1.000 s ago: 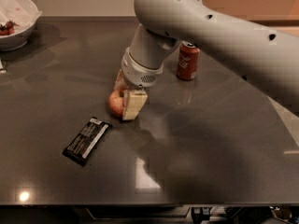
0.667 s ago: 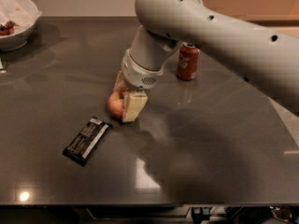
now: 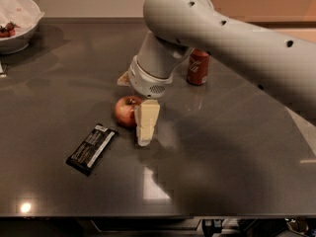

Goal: Move apple near rxbar chocolate

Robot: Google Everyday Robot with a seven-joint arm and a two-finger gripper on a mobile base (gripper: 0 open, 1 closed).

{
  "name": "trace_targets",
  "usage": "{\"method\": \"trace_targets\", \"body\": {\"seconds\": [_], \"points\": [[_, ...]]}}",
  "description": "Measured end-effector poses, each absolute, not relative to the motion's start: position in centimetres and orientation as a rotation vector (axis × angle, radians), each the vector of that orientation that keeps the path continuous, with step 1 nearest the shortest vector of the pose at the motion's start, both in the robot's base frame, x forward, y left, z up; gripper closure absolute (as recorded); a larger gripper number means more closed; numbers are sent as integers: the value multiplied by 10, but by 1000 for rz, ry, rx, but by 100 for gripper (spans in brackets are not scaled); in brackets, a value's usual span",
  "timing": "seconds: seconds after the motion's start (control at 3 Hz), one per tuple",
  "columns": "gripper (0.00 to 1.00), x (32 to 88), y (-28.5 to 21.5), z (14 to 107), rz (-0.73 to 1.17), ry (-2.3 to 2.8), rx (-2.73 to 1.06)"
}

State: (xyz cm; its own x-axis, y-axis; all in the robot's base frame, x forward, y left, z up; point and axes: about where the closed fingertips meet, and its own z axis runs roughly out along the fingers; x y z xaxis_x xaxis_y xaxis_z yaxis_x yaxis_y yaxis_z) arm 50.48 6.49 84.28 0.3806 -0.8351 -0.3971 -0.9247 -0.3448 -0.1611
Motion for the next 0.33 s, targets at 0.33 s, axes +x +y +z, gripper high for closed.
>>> {"method": "trace_targets", "body": {"seconds": [0.33], "points": [[0, 505, 65, 843, 348, 1532, -2288]]}}
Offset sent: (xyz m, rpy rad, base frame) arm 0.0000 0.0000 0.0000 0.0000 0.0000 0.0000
